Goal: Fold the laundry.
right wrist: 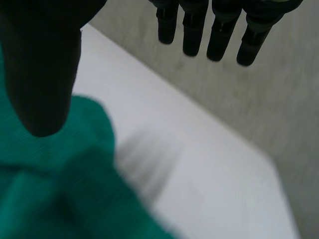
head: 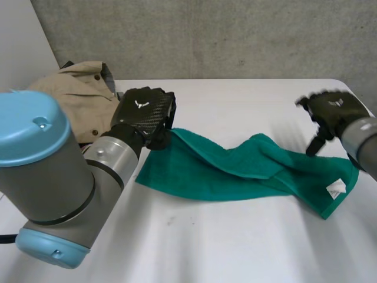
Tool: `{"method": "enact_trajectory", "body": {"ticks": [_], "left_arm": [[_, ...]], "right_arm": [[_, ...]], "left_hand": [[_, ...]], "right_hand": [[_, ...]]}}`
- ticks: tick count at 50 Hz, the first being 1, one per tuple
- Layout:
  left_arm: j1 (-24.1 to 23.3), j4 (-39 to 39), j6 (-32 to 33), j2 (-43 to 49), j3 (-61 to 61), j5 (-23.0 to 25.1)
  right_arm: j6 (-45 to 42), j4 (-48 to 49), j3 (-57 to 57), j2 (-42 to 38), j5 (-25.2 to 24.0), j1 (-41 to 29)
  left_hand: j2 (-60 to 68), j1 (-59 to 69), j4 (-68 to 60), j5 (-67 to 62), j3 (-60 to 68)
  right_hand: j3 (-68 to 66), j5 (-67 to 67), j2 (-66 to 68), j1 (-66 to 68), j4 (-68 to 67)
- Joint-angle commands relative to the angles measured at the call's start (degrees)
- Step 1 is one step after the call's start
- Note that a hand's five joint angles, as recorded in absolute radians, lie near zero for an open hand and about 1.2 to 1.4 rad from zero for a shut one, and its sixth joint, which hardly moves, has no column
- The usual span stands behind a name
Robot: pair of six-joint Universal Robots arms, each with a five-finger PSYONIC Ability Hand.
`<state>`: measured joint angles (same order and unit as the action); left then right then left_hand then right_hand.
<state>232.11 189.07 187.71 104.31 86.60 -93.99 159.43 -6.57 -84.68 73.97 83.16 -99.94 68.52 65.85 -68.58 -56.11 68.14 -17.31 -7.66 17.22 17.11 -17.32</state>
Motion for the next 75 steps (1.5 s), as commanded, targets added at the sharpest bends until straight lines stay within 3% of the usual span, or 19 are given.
{"method": "enact_trajectory", "body": {"ticks": [1, 10, 28, 29, 32, 36, 40, 43, 49, 56, 62, 67, 72, 75], "left_arm": [[0.0, 0.1, -0.2, -3.0, 0.3, 0.0], [0.0, 0.2, 0.0, -3.7, 0.0, 0.2], [0.5, 0.2, -0.2, -3.6, 0.1, 0.3], [0.6, 0.2, -0.2, -3.6, 0.1, 0.3], [0.6, 0.2, 0.2, -3.7, 0.1, 0.3], [0.7, 0.1, 0.4, -4.1, -0.1, 0.2], [1.2, 0.0, 0.5, -6.0, -0.5, 0.2], [2.9, -0.2, 0.6, -9.1, -1.0, 0.1], [7.9, -3.0, 4.1, -17.5, -4.1, 0.5], [8.8, -7.0, 6.2, -20.0, -6.8, 0.8], [8.8, -9.7, 8.2, -13.9, -5.7, 3.2], [8.4, -10.1, 10.1, -3.3, -6.3, 4.2], [8.4, -10.0, 14.9, 10.6, -15.6, 3.5], [8.1, -10.0, 17.1, 16.1, -26.6, 3.0]], "right_arm": [[5.8, -5.3, -9.6, 2.1, -2.5, 3.2], [4.3, 7.4, -18.5, -0.9, -4.2, 3.4], [-2.3, 16.7, -16.5, -10.0, -2.9, 3.9], [-2.5, 16.7, -16.2, -10.2, -2.8, 3.9], [-2.5, 16.7, -15.5, -9.9, -2.3, 4.2], [-3.1, 15.8, -14.1, -8.6, -2.0, 4.4], [-4.6, 11.0, -12.1, 1.1, -2.6, 4.9], [-8.4, 1.3, -7.4, 8.3, -3.0, 5.5], [-17.9, -19.8, 7.8, 11.0, -5.1, 8.5], [-24.2, -29.0, 17.0, 13.8, -7.4, 9.3], [-25.3, -30.7, 16.2, 12.3, -9.6, 9.6], [-26.1, -31.5, 14.2, 4.1, -10.8, 9.0], [-25.2, -27.1, 17.8, -5.4, -10.7, 8.6], [-22.2, -18.4, 22.7, -9.2, -9.8, 7.3]], "left_hand": [[11.5, 14.1, -11.4, -13.9, 11.9], [11.5, 14.1, -11.4, -13.9, 11.9], [11.5, 14.1, -11.4, -13.9, 11.9], [11.5, 14.1, -11.4, -13.9, 11.9], [11.5, 14.1, -11.4, -13.9, 11.9], [11.5, 14.1, -11.4, -13.9, 11.9], [11.5, 14.1, -11.4, -13.9, 11.9], [11.5, 14.1, -11.4, -13.9, 11.9], [11.5, 14.1, -11.4, -13.9, 11.9], [11.5, 14.1, -11.4, -13.9, 11.9], [11.5, 14.1, -11.4, -13.9, 11.9], [11.5, 14.1, -11.4, -13.9, 11.9], [11.5, 14.1, -11.4, -13.9, 11.9], [11.5, 14.1, -11.4, -13.9, 11.9]], "right_hand": [[-7.6, -7.2, 7.7, 7.8, -7.6], [-17.2, -16.8, 17.2, 17.4, -17.1], [-23.4, -23.0, 23.5, 23.6, -23.4], [-25.1, -24.7, 25.1, 25.3, -25.0], [-62.6, -62.2, 62.7, 62.8, -62.6], [-62.7, -62.3, 62.8, 62.9, -62.7], [-62.7, -62.3, 62.8, 62.9, -62.7], [-62.7, -62.3, 62.8, 62.9, -62.7], [-62.7, -62.3, 62.8, 62.9, -62.7], [-62.7, -62.3, 62.8, 62.9, -62.7], [-62.7, -62.3, 62.8, 62.9, -62.7], [-62.7, -62.3, 62.8, 62.9, -62.7], [-62.7, -62.3, 62.8, 62.9, -62.7], [-62.7, -62.3, 62.8, 62.9, -62.7]]}}
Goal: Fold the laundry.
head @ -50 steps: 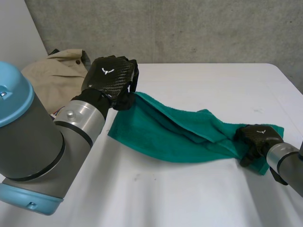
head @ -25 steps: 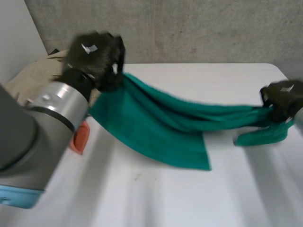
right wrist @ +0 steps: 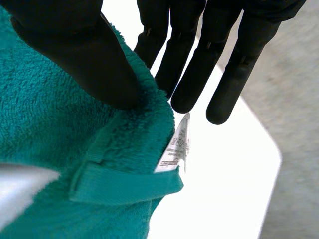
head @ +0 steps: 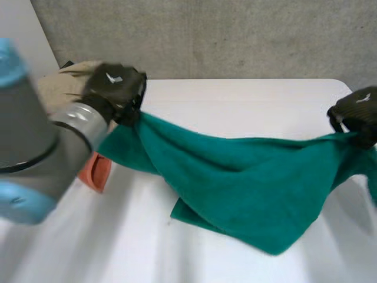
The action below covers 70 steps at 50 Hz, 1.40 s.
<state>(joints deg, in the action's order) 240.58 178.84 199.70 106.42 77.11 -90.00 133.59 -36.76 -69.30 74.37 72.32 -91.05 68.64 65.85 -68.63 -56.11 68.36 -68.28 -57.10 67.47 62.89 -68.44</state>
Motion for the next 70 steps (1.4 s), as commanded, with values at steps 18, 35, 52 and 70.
{"method": "enact_trajectory", "body": {"ticks": [18, 35, 52, 70], "left_arm": [[-0.5, 12.2, 4.9, 12.2, -35.9, -4.1], [-2.6, 18.3, 4.6, 13.0, 3.2, -3.7], [-2.7, 18.9, 4.6, 5.7, 10.8, -3.3], [-2.5, 18.7, 4.7, 2.4, 13.9, -3.5]], "right_arm": [[20.9, 44.7, 10.9, -6.0, 4.3, -4.2], [19.3, 33.1, 0.9, -22.7, 0.3, -5.0], [19.7, 21.6, -3.1, -20.0, 0.1, -2.5], [9.1, 21.7, -2.7, -20.2, 0.5, -0.6]], "left_hand": [[11.4, 14.1, -11.4, -13.9, 11.6], [11.4, 14.1, -11.4, -13.9, 11.6], [11.4, 14.1, -11.4, -13.9, 11.6], [11.4, 14.1, -11.4, -13.9, 11.6]], "right_hand": [[-11.7, -12.9, 12.5, 17.1, -11.6], [-11.7, -12.9, 12.5, 17.1, -11.6], [20.7, 19.5, -19.9, -15.3, 20.8], [-11.7, -12.9, 12.5, 17.1, -11.6]]}}
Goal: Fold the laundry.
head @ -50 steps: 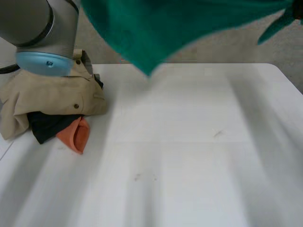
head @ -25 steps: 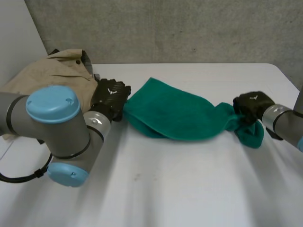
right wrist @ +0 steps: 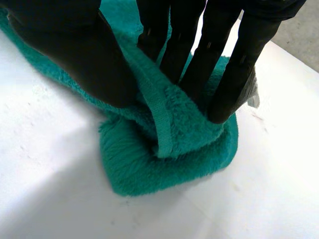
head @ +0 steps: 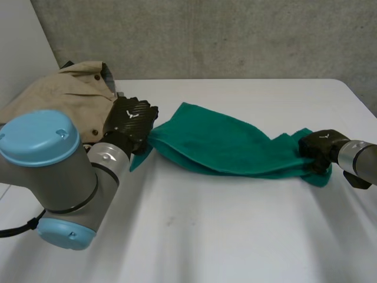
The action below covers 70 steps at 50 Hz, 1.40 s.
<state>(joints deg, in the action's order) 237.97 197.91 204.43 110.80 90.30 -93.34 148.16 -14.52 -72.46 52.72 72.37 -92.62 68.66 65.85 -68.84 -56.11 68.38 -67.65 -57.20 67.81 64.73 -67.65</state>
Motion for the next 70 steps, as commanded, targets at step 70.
{"method": "enact_trajectory", "body": {"ticks": [70], "left_arm": [[-8.9, -7.4, -14.1, -16.6, 18.3, -4.2]], "right_arm": [[-11.8, -3.8, -8.7, 20.0, 4.5, -3.4]], "left_hand": [[-40.3, -37.5, 40.5, 37.7, -40.0]], "right_hand": [[-12.4, -12.8, 12.2, 15.3, -12.3]]}}
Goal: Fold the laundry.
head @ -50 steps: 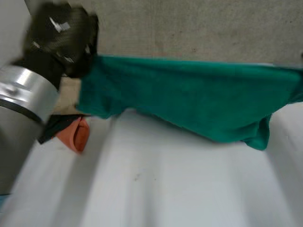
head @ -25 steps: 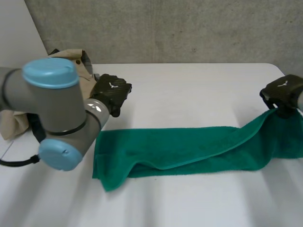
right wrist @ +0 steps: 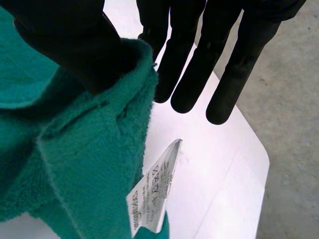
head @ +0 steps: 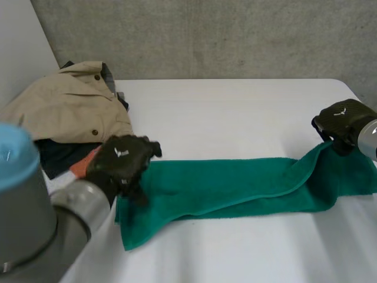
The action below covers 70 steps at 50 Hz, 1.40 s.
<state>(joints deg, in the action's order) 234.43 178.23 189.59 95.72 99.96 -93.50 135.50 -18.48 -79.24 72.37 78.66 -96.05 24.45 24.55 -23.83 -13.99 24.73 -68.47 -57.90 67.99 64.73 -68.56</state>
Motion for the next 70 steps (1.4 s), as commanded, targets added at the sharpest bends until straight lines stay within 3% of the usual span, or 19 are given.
{"method": "enact_trajectory", "body": {"ticks": [1, 11, 24, 27, 29, 31, 35, 42, 47, 52, 57, 62, 67, 70], "left_arm": [[-5.7, 14.7, 0.9, -0.5, 9.4, -4.8], [-7.7, 17.2, 4.6, 9.6, 8.5, -6.1], [-7.9, 19.8, 4.7, 18.5, 3.6, -7.8], [-7.8, 21.2, 4.9, 19.4, 2.3, -10.5], [-7.7, 22.9, 4.9, 19.2, 1.7, -12.9], [-7.4, 23.6, 5.0, 18.8, 1.5, -14.1], [-7.1, 23.2, 6.6, 13.3, 1.8, -14.5], [-7.1, 18.9, 16.6, -4.6, 0.4, -14.2], [-6.7, 11.4, 20.2, -15.0, -7.4, -10.9], [-4.2, 1.5, 20.2, -15.8, -15.3, -8.1], [1.4, -3.9, 20.3, -10.4, -18.8, -6.2], [4.6, -5.8, 20.2, -1.7, -20.8, -2.2], [5.4, -5.9, 20.6, 12.3, -26.5, 0.4], [6.0, -5.5, 21.4, 22.4, -34.4, 0.6]], "right_arm": [[0.9, 0.3, -2.6, 0.4, -1.8, 0.1], [0.9, 2.7, -6.7, 0.8, -1.8, 0.9], [0.8, 4.4, -10.6, 1.8, -2.1, 2.5], [0.8, 4.5, -10.9, 2.0, -2.5, 3.0], [0.7, 4.5, -11.3, 2.3, -3.0, 3.2], [0.6, 4.5, -11.4, 2.7, -3.3, 3.7], [0.1, 3.9, -10.5, 6.7, -2.8, 5.1], [-0.1, -2.3, -3.5, 18.3, -3.2, 6.6], [-1.4, -12.0, 8.0, 23.3, -4.9, 8.2], [-3.2, -15.5, 14.4, 23.9, -5.7, 9.5], [-5.4, -17.0, 14.3, 22.7, -6.1, 11.5], [-6.8, -16.9, 11.7, 13.2, -6.4, 10.9], [-6.5, -15.5, 12.5, 5.8, -5.4, 8.4], [-5.4, -9.2, 14.3, -0.8, -4.2, 5.4]], "left_hand": [[5.6, 5.5, -6.2, -6.1, 5.3], [8.3, 8.2, -8.9, -8.8, 8.0], [10.1, 10.0, -10.8, -10.6, 9.9], [32.6, 32.5, -33.2, -33.1, 32.3], [54.7, 54.6, -55.3, -55.1, 54.4], [55.6, 55.4, -56.2, -56.0, 55.3], [55.6, 55.4, -56.2, -56.0, 55.3], [55.6, 55.4, -56.2, -56.0, 55.3], [55.6, 55.4, -56.2, -56.0, 55.3], [55.6, 55.4, -56.2, -56.0, 55.3], [55.6, 55.4, -56.2, -56.0, 55.3], [55.6, 55.4, -56.2, -56.0, 55.3], [55.6, 55.4, -56.2, -56.0, 55.3], [55.6, 55.4, -56.2, -56.0, 55.3]], "right_hand": [[-11.5, -12.1, 12.0, 15.3, -11.4], [-11.5, -12.1, 12.0, 15.3, -11.4], [-11.5, -12.1, 12.0, 15.3, -11.4], [-11.5, -12.1, 12.0, 15.3, -11.4], [-11.5, -12.1, 12.0, 15.3, -11.4], [-11.5, -12.1, 12.0, 15.3, -11.4], [-11.5, -12.1, 12.0, 15.3, -11.4], [-11.5, -12.1, 12.0, 15.3, -11.4], [-11.5, -12.1, 12.0, 15.3, -11.4], [-11.5, -12.1, 12.0, 15.3, -11.4], [-11.5, -12.1, 12.0, 15.3, -11.4], [-11.5, -12.1, 12.0, 15.3, -11.4], [-11.5, -12.1, 12.0, 15.3, -11.4], [-11.5, -12.1, 12.0, 15.3, -11.4]]}}
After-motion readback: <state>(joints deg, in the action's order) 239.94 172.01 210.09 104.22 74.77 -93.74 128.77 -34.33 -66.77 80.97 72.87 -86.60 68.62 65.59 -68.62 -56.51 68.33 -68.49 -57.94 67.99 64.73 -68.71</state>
